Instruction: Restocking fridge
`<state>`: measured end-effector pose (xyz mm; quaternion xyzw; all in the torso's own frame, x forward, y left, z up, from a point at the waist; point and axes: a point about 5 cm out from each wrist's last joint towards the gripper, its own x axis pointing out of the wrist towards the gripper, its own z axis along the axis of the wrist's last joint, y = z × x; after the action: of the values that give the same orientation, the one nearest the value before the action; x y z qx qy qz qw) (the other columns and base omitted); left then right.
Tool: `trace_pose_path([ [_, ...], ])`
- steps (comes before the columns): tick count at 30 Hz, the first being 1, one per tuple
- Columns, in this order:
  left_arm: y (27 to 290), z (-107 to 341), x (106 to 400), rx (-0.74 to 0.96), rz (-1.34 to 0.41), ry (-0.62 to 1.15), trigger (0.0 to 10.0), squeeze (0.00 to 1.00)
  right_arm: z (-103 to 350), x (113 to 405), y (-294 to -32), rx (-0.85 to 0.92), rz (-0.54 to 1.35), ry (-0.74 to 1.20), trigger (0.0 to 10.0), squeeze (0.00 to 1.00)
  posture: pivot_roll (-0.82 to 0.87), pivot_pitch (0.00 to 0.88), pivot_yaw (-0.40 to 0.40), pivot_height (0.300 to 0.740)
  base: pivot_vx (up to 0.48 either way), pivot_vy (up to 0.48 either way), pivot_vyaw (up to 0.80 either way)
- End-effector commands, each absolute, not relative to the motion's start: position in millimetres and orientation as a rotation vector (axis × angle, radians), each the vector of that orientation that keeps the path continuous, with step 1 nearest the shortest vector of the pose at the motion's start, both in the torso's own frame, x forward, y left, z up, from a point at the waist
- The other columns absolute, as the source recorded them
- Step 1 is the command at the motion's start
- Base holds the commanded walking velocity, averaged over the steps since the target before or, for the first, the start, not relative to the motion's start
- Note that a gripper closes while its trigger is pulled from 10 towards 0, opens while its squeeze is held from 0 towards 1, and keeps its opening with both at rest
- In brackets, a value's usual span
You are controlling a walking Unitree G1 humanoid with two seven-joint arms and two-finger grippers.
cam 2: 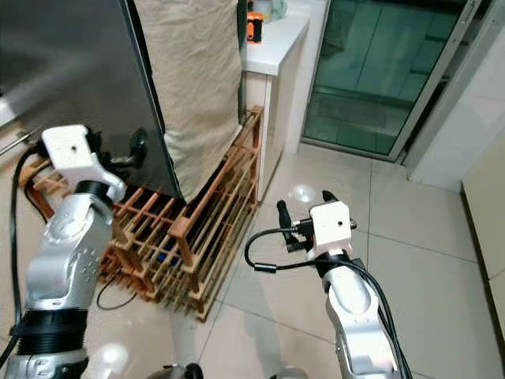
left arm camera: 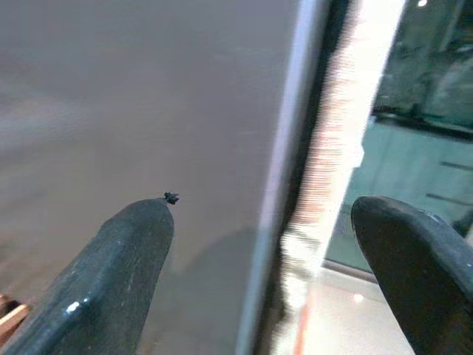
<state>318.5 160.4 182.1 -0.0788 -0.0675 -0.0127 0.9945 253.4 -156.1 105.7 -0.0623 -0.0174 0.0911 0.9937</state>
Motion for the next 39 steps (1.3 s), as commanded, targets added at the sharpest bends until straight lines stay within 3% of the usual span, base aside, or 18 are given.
trace_pose_path([
  [1,160,181,326,-0.165,-0.024,-0.111,10.0,0.0,106,256,-160,-0.086,0.144,-0.027,10.0,0.0,-0.15,0.048,0.034,0.74,0.0,0.0,0.0],
  [6,154,194,353,-0.159,-0.011,-0.113,10.0,0.0,106,260,-168,-0.06,0.087,-0.019,10.0,0.0,-0.17,0.048,0.043,0.74,0.0,0.0,0.0],
  [12,164,194,347,-0.102,-0.031,-0.117,10.0,0.0,112,256,-169,-0.095,0.058,-0.038,10.0,0.0,-0.18,0.048,0.065,0.74,0.0,0.0,0.0],
  [13,170,190,338,-0.092,-0.048,-0.119,10.0,0.0,119,251,-169,-0.091,0.042,-0.069,10.0,0.0,-0.18,0.049,0.074,0.74,0.0,0.0,0.0],
  [14,185,178,309,-0.042,-0.08,-0.126,10.0,0.0,128,233,-169,-0.071,0.025,-0.102,10.0,0.0,-0.18,0.051,0.074,0.74,0.0,0.0,0.0],
  [15,185,178,309,-0.042,-0.08,-0.126,10.0,0.0,128,233,-169,-0.071,0.025,-0.102,10.0,0.0,-0.18,0.051,0.074,0.74,0.0,0.0,0.0],
  [16,210,156,261,-0.044,-0.05,-0.068,10.0,0.0,125,200,-173,-0.074,0.029,-0.085,10.0,0.0,-0.16,0.063,0.074,0.74,0.0,0.0,0.0],
  [17,210,156,261,-0.044,-0.05,-0.068,10.0,0.0,125,200,-173,-0.074,0.029,-0.085,10.0,0.0,-0.16,0.063,0.074,0.74,0.0,0.0,0.0],
  [20,226,140,221,-0.023,0.052,0.014,10.0,0.0,116,180,-188,-0.054,-0.015,-0.036,10.0,0.0,-0.15,0.068,0.06,0.74,0.0,0.0,0.0],
  [26,210,153,242,-0.053,0.063,-0.048,10.0,0.0,114,198,-189,-0.069,-0.001,-0.045,10.0,0.0,-0.13,0.049,0.041,0.74,0.0,0.0,0.0],
  [34,210,168,270,-0.101,0.168,-0.058,10.0,0.0,122,223,-177,-0.078,0.056,-0.071,10.0,0.0,-0.13,0.039,0.043,0.74,0.48,0.0,0.0],
  [39,199,176,281,-0.103,0.122,-0.086,10.0,0.0,120,225,-174,-0.077,0.071,-0.065,10.0,0.0,-0.14,0.046,0.041,0.74,0.48,0.0,0.0],
])
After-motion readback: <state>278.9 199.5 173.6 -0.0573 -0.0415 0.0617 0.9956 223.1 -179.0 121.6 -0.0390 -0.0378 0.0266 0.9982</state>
